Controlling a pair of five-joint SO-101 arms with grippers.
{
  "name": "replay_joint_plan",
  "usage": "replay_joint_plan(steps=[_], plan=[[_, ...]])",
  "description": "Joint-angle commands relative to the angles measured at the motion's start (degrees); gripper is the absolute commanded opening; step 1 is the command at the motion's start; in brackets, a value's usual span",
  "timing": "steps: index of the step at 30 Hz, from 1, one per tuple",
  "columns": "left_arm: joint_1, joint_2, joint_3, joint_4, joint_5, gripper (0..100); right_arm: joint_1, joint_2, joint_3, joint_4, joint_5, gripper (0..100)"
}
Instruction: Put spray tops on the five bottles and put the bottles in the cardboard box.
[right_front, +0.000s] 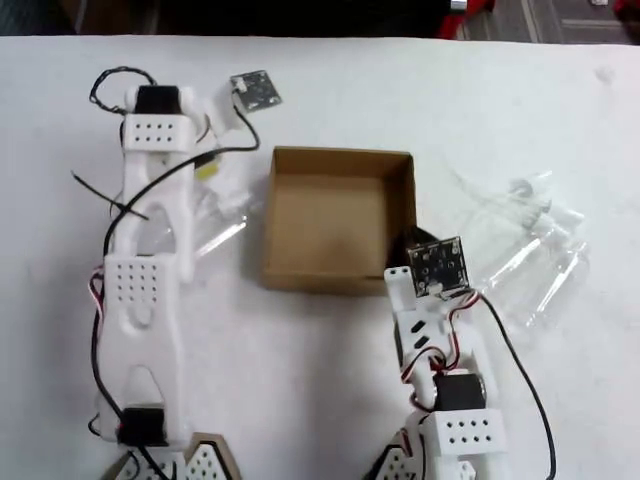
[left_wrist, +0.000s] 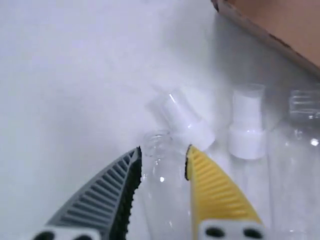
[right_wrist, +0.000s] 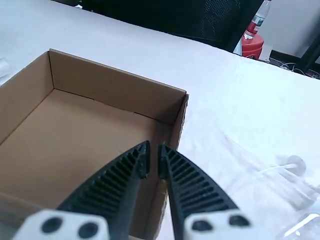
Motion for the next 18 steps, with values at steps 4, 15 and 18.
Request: replay_joint_plan(steps=[4,15,18], plan=[[-1.4,3.2,-7.5,1.7,-1.3,18,0.6,0.7,0.6,-1.5,1.0,1.8],[-2.2,4.4,-7.7,-0.7,3.1,22,0.6,0.7,0.6,-1.5,1.1,1.8],[-1.5,4.1,-8.4,-0.6,3.1,22,0.6,0.7,0.6,-1.5,1.1,1.8]])
